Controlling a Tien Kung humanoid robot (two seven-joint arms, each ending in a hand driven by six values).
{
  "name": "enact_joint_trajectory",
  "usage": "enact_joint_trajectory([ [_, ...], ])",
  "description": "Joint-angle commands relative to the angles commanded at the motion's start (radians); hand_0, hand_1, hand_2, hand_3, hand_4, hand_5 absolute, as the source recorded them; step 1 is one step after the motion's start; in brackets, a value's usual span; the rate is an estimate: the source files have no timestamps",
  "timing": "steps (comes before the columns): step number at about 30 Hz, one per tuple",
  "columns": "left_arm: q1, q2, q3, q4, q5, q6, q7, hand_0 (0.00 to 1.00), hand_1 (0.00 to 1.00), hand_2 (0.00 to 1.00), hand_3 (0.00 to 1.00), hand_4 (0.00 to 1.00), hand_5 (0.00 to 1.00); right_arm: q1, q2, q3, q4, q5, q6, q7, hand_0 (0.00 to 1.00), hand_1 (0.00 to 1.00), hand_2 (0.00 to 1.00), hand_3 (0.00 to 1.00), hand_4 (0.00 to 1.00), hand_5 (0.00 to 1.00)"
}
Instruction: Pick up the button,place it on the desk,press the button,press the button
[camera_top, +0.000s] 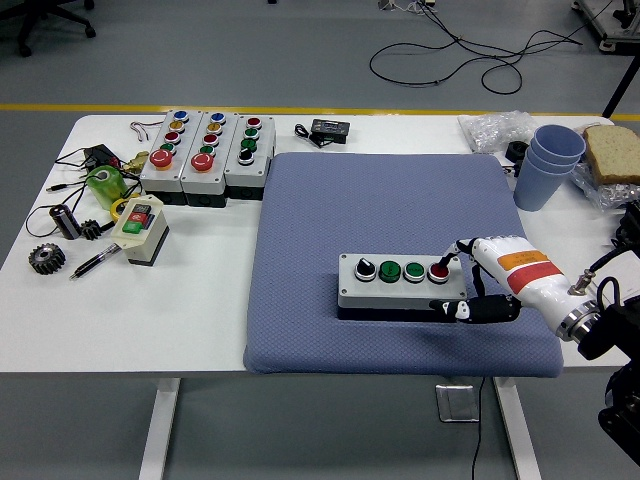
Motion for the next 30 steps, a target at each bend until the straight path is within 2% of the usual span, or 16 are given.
enact_joint_trajectory([
  [5, -0.001, 0.0, 0.002, 0.0, -0.002, 0.0, 0.0, 0.596, 0.633, 0.674, 0.546, 0.353, 0.699, 0.012, 0.018, -0.016, 0.008, -0.002, -0.016, 0.0, 0.069, 0.002, 0.201, 0.586, 0.906, 0.492],
  [10, -0.003, 0.0, 0.004, 0.0, -0.005, 0.0, 0.0, 0.596, 0.632, 0.673, 0.545, 0.354, 0.696, 0.028, 0.045, -0.05, -0.004, -0.006, -0.01, -0.006, 0.07, 0.002, 0.201, 0.587, 0.901, 0.488],
  [30, -0.005, 0.0, 0.005, 0.0, -0.007, 0.0, 0.0, 0.597, 0.631, 0.673, 0.545, 0.357, 0.695, 0.041, 0.051, -0.106, -0.058, -0.004, 0.018, -0.025, 0.071, 0.002, 0.202, 0.59, 0.895, 0.486],
])
